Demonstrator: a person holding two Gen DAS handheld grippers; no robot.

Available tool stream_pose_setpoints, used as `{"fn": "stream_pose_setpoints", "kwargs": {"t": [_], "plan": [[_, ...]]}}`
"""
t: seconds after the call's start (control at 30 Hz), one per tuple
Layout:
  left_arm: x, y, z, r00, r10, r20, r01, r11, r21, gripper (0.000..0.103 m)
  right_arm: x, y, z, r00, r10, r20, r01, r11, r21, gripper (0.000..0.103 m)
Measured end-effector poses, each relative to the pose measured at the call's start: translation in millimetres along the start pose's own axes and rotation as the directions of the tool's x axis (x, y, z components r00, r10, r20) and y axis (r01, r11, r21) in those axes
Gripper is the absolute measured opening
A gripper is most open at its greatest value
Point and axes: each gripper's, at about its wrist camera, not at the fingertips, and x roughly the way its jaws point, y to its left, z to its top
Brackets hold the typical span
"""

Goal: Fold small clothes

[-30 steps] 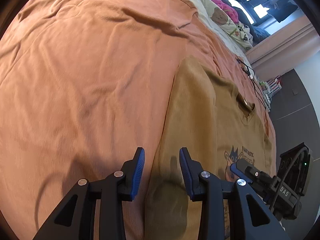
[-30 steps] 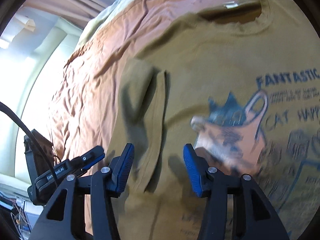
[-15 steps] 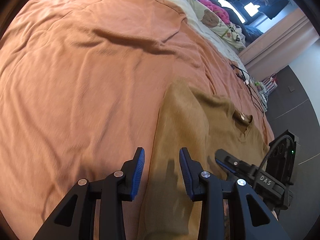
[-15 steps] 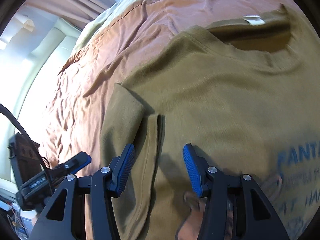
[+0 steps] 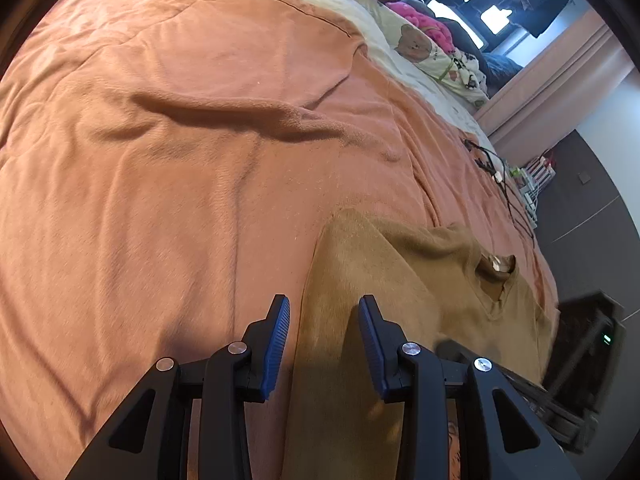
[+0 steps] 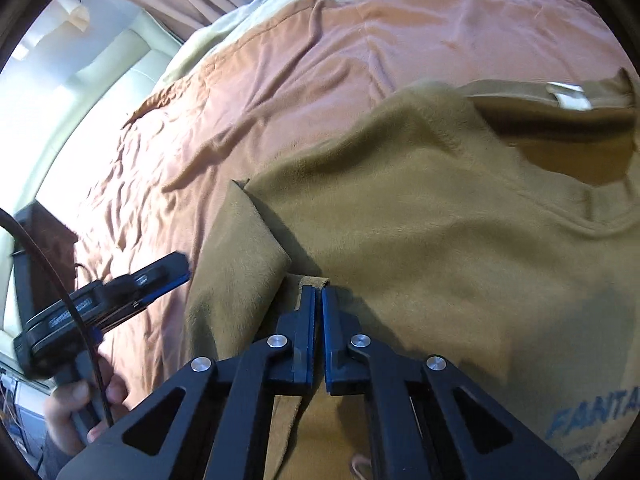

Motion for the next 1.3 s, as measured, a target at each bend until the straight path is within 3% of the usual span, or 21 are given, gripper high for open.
{"fn": "stream_pose_setpoints", "kwargs": {"t": [0.33, 0.6, 0.73, 0.93, 1.07, 1.2, 1.3], "plan": [[26.0, -11.1, 7.4, 0.997, 0.077, -0.03, -0.076, 0.996, 0.051, 0.038, -43.5, -4.5, -20.6, 0.995, -0.087, 0.054, 0.086, 0.996, 0.025, 0.0], [31.0, -13.8, 10.4, 0.995, 0.1, -0.025, -0.098, 0.993, 0.07, 0.038, -45.7, -4.0, -37.9, 0.995, -0.102, 0.015, 0.101, 0.993, 0.06, 0.0], [33.5, -19.2, 14.6, 0.991, 0.133, -0.021, -0.13, 0.986, 0.105, 0.038, -58.7, -12.1, -38.2, 0.991, -0.122, 0.058, 0.118, 0.991, 0.066, 0.0], [37.5, -9.5, 20.7, 0.995, 0.095, -0.013, -0.095, 0.995, 0.037, 0.038, -63.5, -20.5, -33.6, 0.987, -0.122, 0.102, 0.113, 0.99, 0.086, 0.0], [40.8, -11.5, 19.3, 0.988, 0.152, 0.003, -0.152, 0.986, 0.065, 0.031, -53.9, -27.5, -38.6, 0.985, -0.15, 0.079, 0.142, 0.985, 0.097, 0.0], [34.8, -5.2, 22.4, 0.979, 0.201, 0.022, -0.202, 0.979, 0.034, 0.024, -46.9, -32.0, -41.1, 0.989, -0.136, 0.061, 0.129, 0.985, 0.111, 0.0], [28.9, -1.7, 22.6, 0.987, 0.158, 0.008, -0.158, 0.987, 0.017, 0.024, -49.6, -36.6, -41.2, 0.993, -0.11, 0.04, 0.104, 0.986, 0.13, 0.0]]}}
